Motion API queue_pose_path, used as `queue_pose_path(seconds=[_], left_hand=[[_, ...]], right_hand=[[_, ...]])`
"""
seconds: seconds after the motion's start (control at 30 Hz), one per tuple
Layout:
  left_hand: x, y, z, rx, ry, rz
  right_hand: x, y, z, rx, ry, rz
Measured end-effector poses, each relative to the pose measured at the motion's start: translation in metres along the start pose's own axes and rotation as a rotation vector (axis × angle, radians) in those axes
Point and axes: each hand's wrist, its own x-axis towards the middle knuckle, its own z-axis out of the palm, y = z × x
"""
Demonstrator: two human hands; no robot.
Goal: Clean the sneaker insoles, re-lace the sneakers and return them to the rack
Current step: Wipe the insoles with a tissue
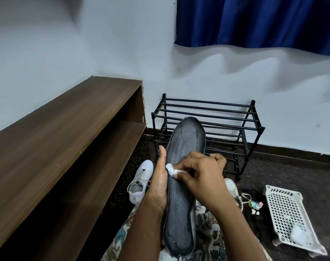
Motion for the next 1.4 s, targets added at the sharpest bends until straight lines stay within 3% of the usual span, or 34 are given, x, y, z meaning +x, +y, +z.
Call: queue_pose_path(seconds=[0.4,0.67,1.07,1.4], left_hand=[[0.002,-0.002,-0.001,0.121,0.02,0.075],[-0.004,-0.002,0.004,0.108,0.047,0.097],[0.0,0.006,-0.008,-0.154,0.071,0.113],[-0.003,0.013,-0.02,-0.283,-0.037,0.166]], right_hand=[[0.073,0.021,-0.005,-0.15,0.377,0.15],[0.054,0.012,-0.016,-0.434,0.239,0.211],[-0.052,0.007,0.013,-0.141,0.153,0.131],[-0.107,0.011,0.019,0.35,0.009,0.208]])
